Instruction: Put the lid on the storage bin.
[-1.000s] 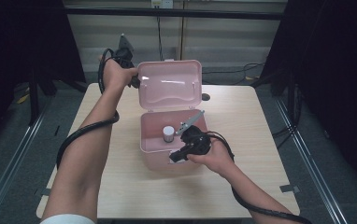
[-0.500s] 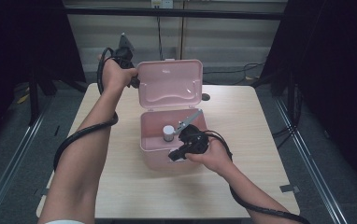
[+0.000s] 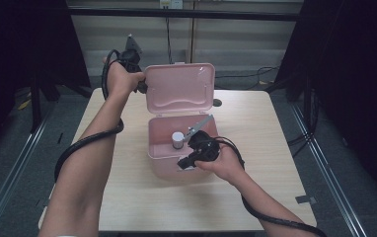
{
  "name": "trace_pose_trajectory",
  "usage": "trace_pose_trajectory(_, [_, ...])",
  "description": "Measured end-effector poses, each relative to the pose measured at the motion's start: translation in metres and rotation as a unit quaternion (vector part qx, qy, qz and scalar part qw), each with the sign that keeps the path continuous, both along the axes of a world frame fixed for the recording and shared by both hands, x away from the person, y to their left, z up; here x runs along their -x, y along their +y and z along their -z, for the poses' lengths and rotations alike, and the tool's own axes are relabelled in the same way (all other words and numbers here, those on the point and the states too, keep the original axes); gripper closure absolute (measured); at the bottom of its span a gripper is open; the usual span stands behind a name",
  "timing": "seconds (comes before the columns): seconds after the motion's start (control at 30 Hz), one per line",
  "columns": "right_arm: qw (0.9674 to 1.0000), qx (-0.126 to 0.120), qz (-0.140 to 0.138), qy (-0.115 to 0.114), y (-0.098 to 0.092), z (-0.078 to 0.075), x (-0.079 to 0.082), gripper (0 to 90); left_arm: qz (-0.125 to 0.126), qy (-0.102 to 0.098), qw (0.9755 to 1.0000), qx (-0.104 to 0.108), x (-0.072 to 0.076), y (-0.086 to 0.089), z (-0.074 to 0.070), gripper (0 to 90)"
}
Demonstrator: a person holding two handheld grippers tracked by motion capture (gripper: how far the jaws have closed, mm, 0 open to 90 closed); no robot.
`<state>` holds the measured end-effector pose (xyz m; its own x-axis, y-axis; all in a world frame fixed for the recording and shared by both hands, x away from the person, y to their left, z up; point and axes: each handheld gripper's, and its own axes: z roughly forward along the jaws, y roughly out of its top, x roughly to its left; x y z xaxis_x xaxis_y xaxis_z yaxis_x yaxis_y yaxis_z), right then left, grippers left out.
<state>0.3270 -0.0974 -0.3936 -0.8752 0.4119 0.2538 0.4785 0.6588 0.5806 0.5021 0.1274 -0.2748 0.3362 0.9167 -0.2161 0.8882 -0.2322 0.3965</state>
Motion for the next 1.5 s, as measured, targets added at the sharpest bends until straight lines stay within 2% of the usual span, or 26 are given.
trace_pose_trajectory(0.27, [1.0000,0.000,0.003,0.000,0.001,0.000,-0.001,90.0,0.004,0.000,1.0000,0.000,0.002,0.000,-0.002,87.8])
trace_pose_trajectory(0.53, [1.0000,0.000,0.005,0.001,0.003,0.000,-0.003,90.0,0.010,-0.010,0.9999,-0.002,0.007,-0.001,-0.003,87.7])
trace_pose_trajectory(0.9, [1.0000,0.000,0.009,0.002,0.004,0.000,-0.005,90.0,0.016,-0.006,0.9998,-0.006,0.011,-0.002,-0.005,87.6])
trace_pose_trajectory(1.27, [0.9999,-0.003,0.011,0.003,0.005,0.001,-0.008,90.0,0.021,-0.009,0.9997,-0.001,0.015,-0.001,-0.005,87.3])
trace_pose_trajectory(1.5, [0.9999,-0.002,0.015,0.004,0.005,0.000,-0.008,90.0,0.023,-0.001,0.9997,0.001,0.017,0.000,-0.006,87.3])
